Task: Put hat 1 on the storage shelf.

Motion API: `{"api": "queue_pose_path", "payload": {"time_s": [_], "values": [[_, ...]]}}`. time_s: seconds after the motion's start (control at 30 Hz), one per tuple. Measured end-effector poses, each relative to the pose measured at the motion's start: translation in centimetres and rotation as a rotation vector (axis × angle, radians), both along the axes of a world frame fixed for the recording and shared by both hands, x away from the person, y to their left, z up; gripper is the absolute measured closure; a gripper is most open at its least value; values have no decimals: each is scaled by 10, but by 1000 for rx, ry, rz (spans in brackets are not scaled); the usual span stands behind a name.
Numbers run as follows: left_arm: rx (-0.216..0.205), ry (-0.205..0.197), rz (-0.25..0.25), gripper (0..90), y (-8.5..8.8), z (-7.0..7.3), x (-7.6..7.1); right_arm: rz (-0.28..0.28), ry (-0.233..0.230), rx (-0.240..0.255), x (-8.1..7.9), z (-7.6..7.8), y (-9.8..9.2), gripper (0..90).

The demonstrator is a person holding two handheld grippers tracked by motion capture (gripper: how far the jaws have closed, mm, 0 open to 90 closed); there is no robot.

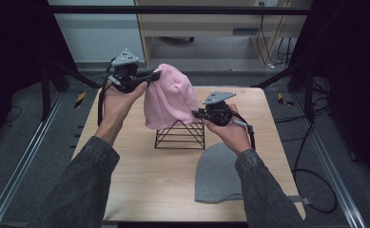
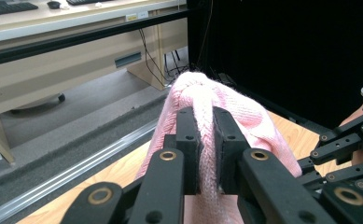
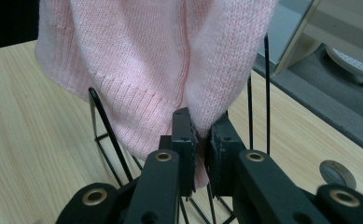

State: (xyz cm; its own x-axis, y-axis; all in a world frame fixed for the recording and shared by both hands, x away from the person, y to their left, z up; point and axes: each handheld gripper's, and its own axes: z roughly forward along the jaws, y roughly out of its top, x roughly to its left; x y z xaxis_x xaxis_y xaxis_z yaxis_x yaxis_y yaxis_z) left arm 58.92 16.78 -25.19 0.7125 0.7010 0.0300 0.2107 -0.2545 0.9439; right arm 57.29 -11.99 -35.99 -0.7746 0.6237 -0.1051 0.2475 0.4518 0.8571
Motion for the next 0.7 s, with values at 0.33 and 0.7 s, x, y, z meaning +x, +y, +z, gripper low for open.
{"api": "queue_pose_path", "payload": {"time_s": [0.33,0.7], "values": [[3,21,-25,819,-4,-11,-1,-17,6,-15,-4,-17,-5,831],[60,22,-55,814,-16,-19,-8,-38,18,-33,-9,-34,-14,830]]}}
